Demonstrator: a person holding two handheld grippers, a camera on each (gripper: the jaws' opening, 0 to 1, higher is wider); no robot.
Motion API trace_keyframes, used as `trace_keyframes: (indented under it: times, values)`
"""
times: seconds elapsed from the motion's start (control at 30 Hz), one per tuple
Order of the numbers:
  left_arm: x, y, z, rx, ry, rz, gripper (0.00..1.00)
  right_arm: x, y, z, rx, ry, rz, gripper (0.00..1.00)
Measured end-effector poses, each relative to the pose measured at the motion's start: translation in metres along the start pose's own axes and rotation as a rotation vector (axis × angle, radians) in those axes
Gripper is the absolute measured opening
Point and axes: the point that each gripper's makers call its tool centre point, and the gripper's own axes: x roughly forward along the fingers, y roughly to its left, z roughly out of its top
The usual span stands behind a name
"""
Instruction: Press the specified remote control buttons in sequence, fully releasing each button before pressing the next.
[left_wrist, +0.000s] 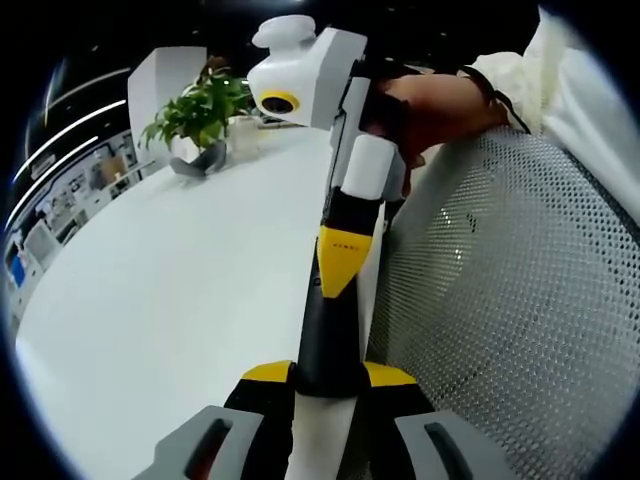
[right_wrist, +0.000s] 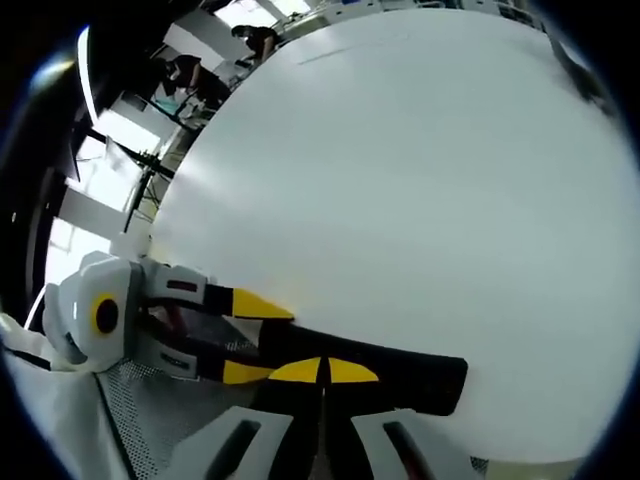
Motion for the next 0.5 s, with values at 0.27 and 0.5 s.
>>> trace_keyframes:
  times: [0.27,0.5]
  values:
    - [0.0003,-0.0002,-0.0004,-0.001,0.000,0.000,0.25,0.0009,0.0055,0.0006,-0.013,-0.009,0.026,0.00]
    - [0.0001,0.0001,-0.0002,-0.001,0.000,0.000,0.25,0.0052,0.0097,-0.0012,-0.035,0.009,0.031,0.00]
